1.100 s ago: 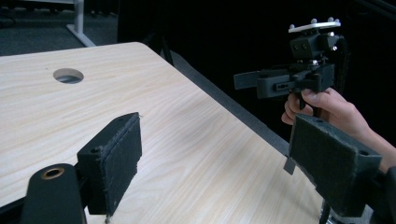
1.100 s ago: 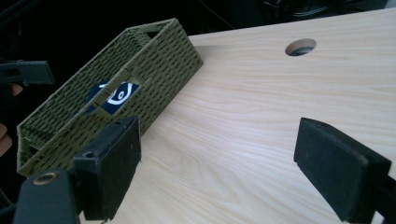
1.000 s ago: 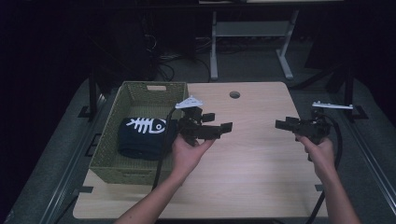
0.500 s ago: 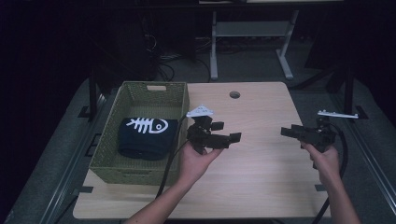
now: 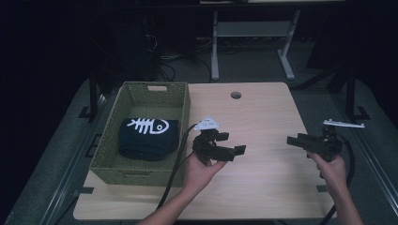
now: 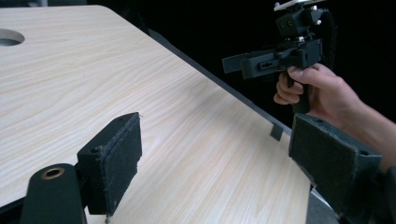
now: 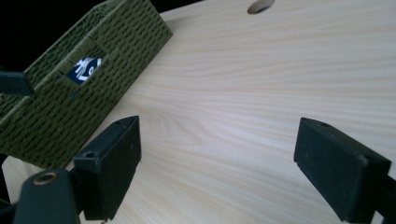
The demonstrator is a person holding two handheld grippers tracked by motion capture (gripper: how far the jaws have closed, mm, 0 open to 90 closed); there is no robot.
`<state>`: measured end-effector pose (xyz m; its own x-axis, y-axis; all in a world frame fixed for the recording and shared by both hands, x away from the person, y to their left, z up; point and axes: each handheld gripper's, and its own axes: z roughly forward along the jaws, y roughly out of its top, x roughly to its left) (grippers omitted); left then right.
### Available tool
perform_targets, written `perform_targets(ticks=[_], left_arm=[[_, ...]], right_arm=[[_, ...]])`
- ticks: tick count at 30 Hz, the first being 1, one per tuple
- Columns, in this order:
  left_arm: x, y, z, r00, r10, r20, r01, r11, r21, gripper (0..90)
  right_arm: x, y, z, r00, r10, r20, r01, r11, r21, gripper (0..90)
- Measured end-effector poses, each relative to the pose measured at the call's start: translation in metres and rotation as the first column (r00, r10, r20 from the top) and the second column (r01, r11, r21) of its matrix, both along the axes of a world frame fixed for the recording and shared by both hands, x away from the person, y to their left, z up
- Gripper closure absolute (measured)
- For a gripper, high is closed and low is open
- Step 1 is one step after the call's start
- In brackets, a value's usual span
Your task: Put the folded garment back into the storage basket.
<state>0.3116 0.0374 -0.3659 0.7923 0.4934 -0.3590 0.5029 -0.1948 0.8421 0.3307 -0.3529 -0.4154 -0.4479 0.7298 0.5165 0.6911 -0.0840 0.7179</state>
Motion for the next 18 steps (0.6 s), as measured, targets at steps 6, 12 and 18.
perform_targets(ticks=[6, 12, 18], left_arm=[[-0.006, -0.002, -0.011, 0.9998, -0.020, -0.005, 0.020, 0.9997, -0.011, 16.6], [-0.016, -0.005, -0.027, 0.9979, -0.051, -0.041, 0.049, 0.9983, -0.032, 16.6], [-0.029, -0.008, -0.040, 0.9970, -0.070, -0.032, 0.070, 0.9974, -0.016, 16.8]], right_arm=[[-0.005, -0.004, -0.005, 0.9999, -0.010, -0.012, 0.010, 1.000, -0.005, 14.5], [-0.013, -0.007, -0.008, 0.9997, -0.023, -0.003, 0.023, 1.000, -0.019, 14.6], [-0.022, -0.012, -0.012, 0.9994, -0.034, 0.001, 0.034, 0.998, -0.048, 14.6]])
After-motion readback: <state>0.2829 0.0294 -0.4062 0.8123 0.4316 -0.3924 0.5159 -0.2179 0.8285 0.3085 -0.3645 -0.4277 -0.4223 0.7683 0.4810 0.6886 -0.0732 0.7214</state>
